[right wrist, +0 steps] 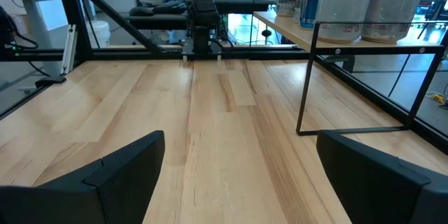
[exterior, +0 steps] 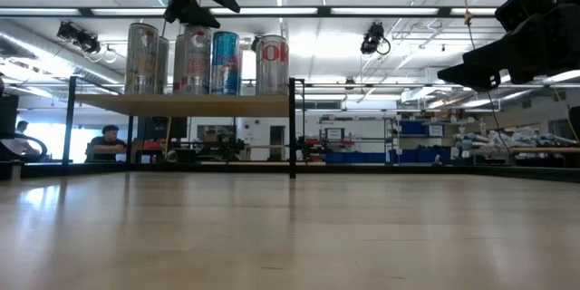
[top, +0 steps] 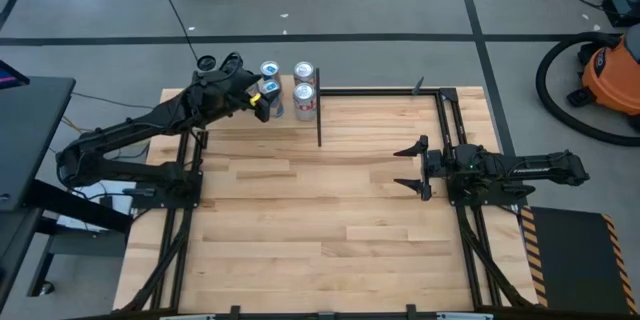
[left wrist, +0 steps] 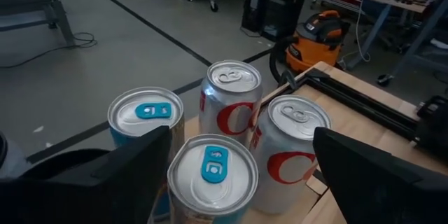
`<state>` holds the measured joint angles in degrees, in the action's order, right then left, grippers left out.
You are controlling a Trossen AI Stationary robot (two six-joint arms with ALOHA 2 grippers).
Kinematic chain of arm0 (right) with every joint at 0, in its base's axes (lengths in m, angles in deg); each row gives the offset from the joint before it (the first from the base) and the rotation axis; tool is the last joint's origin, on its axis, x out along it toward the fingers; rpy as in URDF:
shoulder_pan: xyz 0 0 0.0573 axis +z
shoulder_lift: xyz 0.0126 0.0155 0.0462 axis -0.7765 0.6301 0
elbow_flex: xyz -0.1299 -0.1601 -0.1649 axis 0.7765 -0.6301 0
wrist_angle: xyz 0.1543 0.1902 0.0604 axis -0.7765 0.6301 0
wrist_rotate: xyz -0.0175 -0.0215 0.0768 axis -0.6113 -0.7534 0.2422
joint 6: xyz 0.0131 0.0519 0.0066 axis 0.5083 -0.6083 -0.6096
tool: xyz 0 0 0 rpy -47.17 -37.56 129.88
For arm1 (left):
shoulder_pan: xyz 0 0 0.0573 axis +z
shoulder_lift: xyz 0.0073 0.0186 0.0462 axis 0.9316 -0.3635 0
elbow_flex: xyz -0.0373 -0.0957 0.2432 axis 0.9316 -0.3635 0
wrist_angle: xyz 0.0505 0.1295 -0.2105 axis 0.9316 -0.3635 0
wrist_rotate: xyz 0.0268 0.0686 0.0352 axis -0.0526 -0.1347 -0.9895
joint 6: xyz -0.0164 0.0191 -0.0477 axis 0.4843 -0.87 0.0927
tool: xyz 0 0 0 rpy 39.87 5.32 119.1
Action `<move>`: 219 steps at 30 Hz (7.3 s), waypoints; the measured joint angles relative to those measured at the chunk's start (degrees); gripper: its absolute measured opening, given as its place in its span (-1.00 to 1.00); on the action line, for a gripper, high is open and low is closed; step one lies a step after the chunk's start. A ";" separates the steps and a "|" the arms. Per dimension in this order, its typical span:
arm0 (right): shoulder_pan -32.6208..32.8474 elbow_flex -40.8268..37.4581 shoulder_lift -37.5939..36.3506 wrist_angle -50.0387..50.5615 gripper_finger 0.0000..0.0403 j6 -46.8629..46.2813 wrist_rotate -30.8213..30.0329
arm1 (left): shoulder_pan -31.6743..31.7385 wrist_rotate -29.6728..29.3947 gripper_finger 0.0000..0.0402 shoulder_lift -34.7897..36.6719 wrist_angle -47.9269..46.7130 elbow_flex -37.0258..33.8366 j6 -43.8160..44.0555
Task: Place canned beverage on shelf
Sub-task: Adjust the white-pink soda can on the shelf, then return to Home Position
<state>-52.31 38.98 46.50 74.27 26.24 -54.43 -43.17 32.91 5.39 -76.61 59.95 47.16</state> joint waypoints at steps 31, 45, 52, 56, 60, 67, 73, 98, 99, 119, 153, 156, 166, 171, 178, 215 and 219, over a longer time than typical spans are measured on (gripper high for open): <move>-0.01 0.00 -0.01 0.00 0.90 0.00 0.01 | -0.42 -1.25 0.80 -0.13 -14.64 5.73 -0.39; -0.02 -0.01 -0.02 -0.01 0.90 0.00 0.00 | -1.55 -1.62 0.80 -0.07 -16.48 5.79 1.01; -0.02 -0.02 -0.02 0.00 0.90 0.00 0.00 | -1.77 -2.34 0.80 0.43 -16.84 5.68 1.15; -0.01 0.00 -0.02 0.00 0.90 0.00 -0.01 | -2.03 -2.52 0.80 1.27 -16.74 5.57 0.75; -0.02 -0.02 0.01 -0.02 0.90 0.00 0.00 | -2.73 -3.02 0.80 1.99 -17.99 6.38 -0.41; -0.02 -0.01 -0.01 -0.02 0.90 0.00 0.02 | -3.87 -3.80 0.80 2.08 -18.11 6.84 -0.87; 0.00 -0.02 -0.02 0.00 0.90 0.00 0.02 | -3.85 -3.90 0.80 2.03 -16.94 6.88 -1.10; -0.01 -0.01 0.00 -0.02 0.90 0.00 0.02 | -24.04 -5.21 0.80 6.69 -16.69 7.13 -8.45; -0.02 -0.02 -0.01 -0.02 0.90 0.00 0.00 | -25.80 -6.90 0.80 6.64 -16.85 6.95 -8.41; 0.00 -0.02 -0.02 -0.01 0.90 0.00 0.01 | -45.51 -20.08 0.80 8.87 -6.16 -7.40 -2.35; -0.02 -0.02 0.01 -0.02 0.90 0.00 0.00 | -38.12 -0.85 0.80 8.92 31.80 -39.74 -17.92; -0.02 -0.02 -0.02 -0.02 0.90 0.00 -0.01 | -37.36 -0.81 0.80 8.96 35.58 -42.77 -17.29; 0.00 0.00 0.00 -0.02 0.90 0.00 0.00 | -35.67 -0.86 0.80 8.96 36.97 -47.86 -10.85; -0.02 0.00 0.00 -0.01 0.90 0.00 0.02 | -35.67 -0.88 0.80 8.96 36.68 -48.09 -11.40; -0.02 0.00 0.01 -0.02 0.90 0.02 0.02 | -35.54 -1.16 0.80 11.80 30.89 -48.06 -12.67; -0.02 -0.02 -0.02 -0.03 0.90 0.00 0.00 | -35.95 0.93 0.80 46.30 17.43 -55.69 -15.45; 0.00 -0.02 -0.02 -0.02 0.90 0.00 0.02 | -36.64 3.20 0.80 48.56 17.91 -56.13 -18.96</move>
<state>-52.31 38.96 46.48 74.24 26.24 -54.41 -79.81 36.11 53.95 -58.70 3.82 28.20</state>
